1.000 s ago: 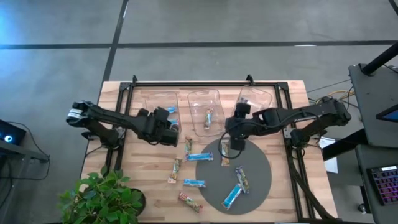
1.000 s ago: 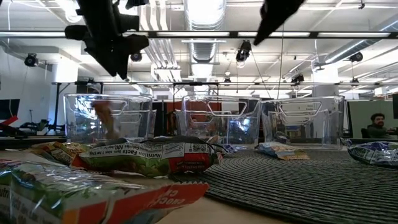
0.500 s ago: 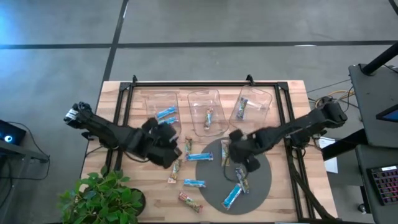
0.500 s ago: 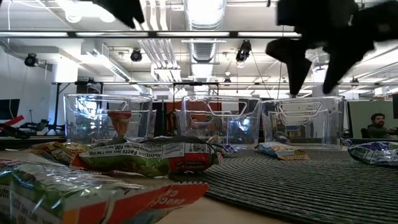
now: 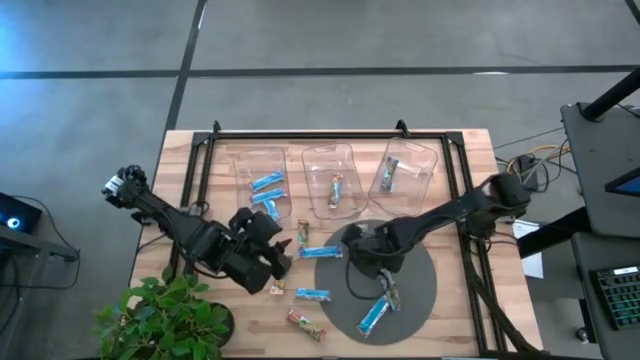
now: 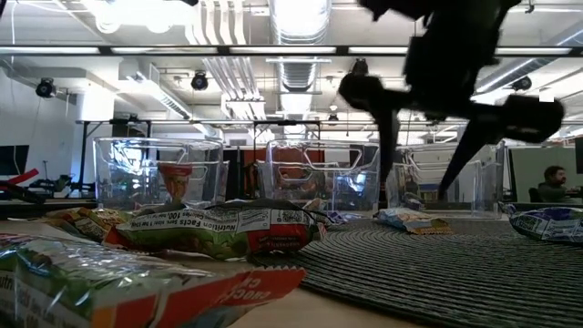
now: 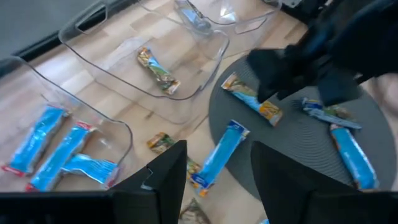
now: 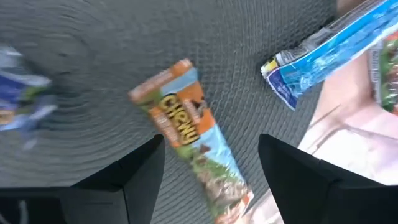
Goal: Pick and place Granola Bars by type
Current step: Put the yellow granola bar into the middle transparent bin
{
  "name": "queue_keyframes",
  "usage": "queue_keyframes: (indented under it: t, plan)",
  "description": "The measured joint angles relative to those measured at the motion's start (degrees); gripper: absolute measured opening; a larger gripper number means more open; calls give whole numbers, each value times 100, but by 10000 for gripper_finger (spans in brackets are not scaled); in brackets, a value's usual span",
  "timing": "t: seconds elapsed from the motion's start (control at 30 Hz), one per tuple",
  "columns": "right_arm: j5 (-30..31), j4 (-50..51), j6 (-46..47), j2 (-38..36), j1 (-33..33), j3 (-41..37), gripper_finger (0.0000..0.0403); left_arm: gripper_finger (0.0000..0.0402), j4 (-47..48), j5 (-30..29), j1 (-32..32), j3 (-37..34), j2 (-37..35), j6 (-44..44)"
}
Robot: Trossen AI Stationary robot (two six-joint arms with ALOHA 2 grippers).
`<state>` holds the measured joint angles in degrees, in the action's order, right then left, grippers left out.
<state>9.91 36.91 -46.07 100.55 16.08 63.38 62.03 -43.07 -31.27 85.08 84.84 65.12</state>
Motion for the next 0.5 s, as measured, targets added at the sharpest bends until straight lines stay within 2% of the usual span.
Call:
queue_keyframes:
  t: [0.13,0.27,0.5]
  plan:
    - [-12,147,-45,445,-237,306,248,161,-142,-4,-19,-2,0,122]
    - [-328,663,-4,709,-486,453,241,161,-306,-7,-19,-4,0,133]
    - [-386,794,256,614,-640,328,219,161,-450,-6,-19,-9,2,136]
